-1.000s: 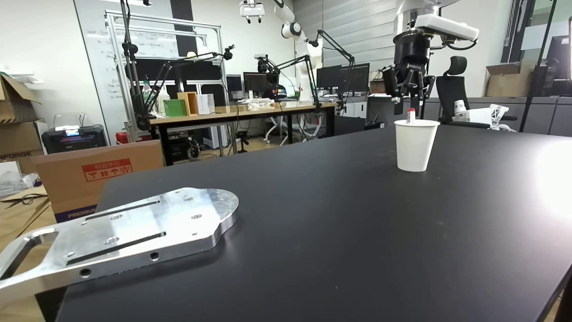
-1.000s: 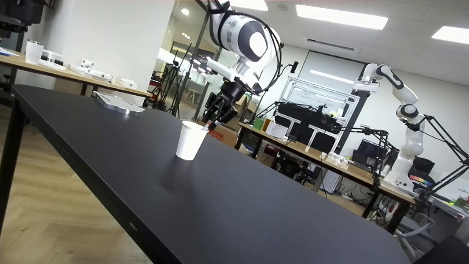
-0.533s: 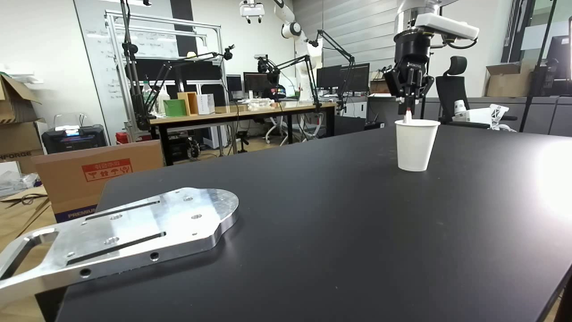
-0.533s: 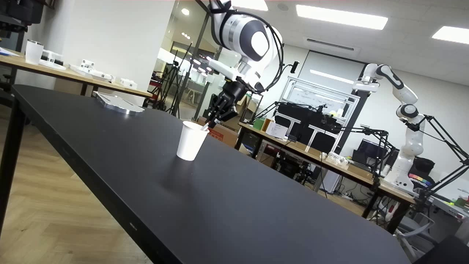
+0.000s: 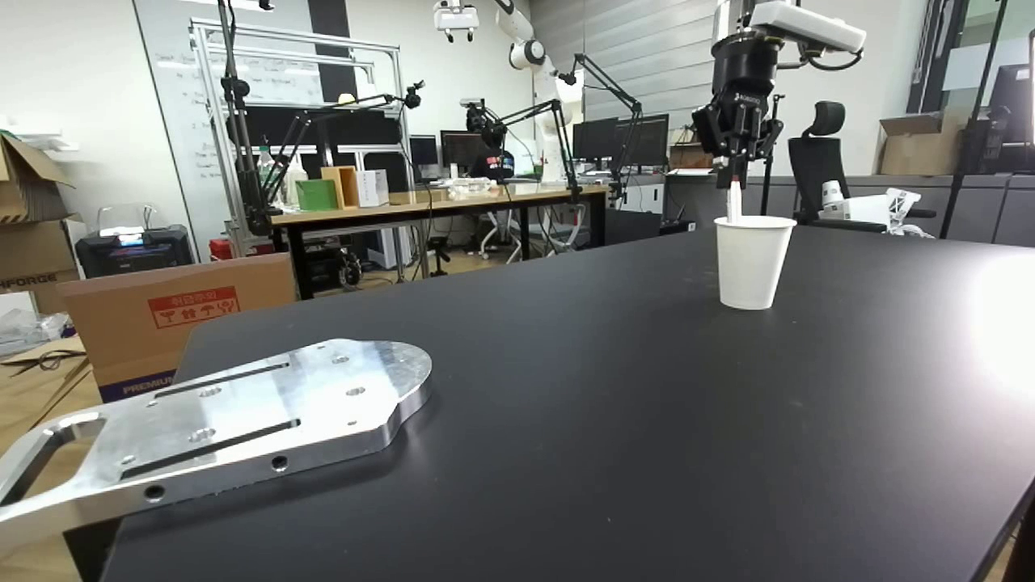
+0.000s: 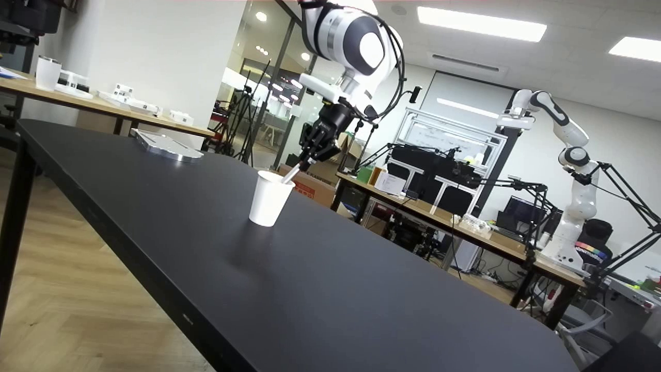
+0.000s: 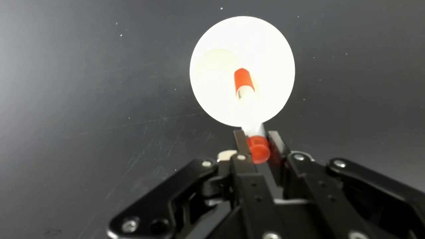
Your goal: Remove the red marker from the white cup
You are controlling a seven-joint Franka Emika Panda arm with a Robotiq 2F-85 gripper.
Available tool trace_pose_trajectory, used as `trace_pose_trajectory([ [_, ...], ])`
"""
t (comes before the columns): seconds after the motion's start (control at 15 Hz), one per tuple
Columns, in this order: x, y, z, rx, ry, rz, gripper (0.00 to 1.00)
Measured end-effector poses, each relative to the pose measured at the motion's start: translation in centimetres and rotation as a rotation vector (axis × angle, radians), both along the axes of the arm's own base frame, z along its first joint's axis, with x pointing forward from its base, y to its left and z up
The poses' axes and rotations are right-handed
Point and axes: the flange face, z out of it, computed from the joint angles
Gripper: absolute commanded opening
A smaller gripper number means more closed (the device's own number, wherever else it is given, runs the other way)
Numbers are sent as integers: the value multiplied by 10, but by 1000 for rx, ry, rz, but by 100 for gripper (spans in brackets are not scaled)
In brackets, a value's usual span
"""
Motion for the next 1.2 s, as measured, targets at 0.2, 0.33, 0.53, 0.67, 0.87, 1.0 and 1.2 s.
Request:
trace_pose_trajectory([
  [0.2, 0, -3, 27, 3, -19, 1, 5],
  [0.33, -1, -5, 47, 6, -32, 1, 5],
  [0.53, -3, -7, 76, 8, -52, 2, 5],
  [0.67, -4, -12, 93, 5, -75, -4, 5],
  [0.87, -6, -28, 117, -5, -110, -26, 5],
  [1.0, -8, -46, 128, -22, -124, -47, 5],
  [1.2, -13, -81, 133, -39, -106, -87, 5],
])
